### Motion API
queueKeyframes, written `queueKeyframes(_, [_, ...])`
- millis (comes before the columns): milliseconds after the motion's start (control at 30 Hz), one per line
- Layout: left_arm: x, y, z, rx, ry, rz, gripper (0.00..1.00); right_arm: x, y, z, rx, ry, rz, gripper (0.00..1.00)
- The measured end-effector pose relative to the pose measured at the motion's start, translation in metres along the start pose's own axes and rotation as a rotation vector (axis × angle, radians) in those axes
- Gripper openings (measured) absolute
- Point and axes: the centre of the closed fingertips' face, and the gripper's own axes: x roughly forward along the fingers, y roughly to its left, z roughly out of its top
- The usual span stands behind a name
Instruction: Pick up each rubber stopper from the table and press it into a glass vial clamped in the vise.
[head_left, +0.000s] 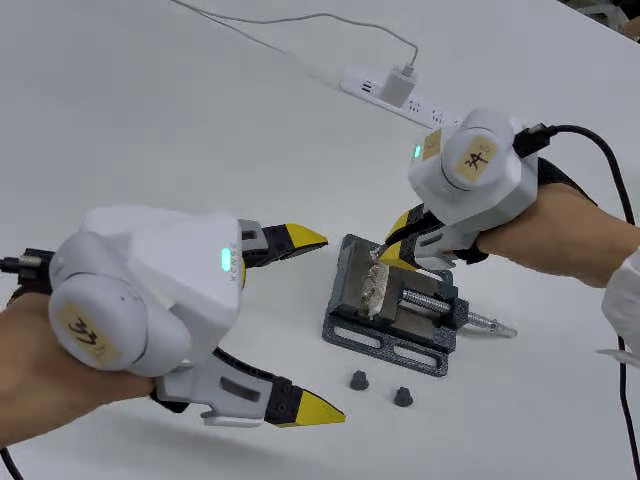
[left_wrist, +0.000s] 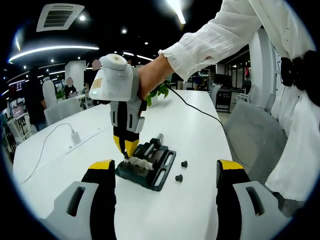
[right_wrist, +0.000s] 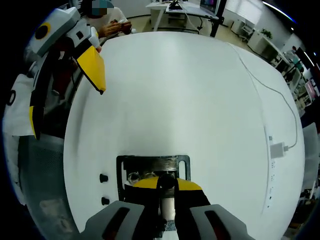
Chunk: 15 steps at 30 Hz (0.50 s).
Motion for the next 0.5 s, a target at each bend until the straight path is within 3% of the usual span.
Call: queueKeyframes(500, [-0.0022,0.0010,-0.0011,-0.005,0.003,0.007,0.81,-0.0007,-0.0025,-0.0027,0.004,-0.040,0.009,0.08])
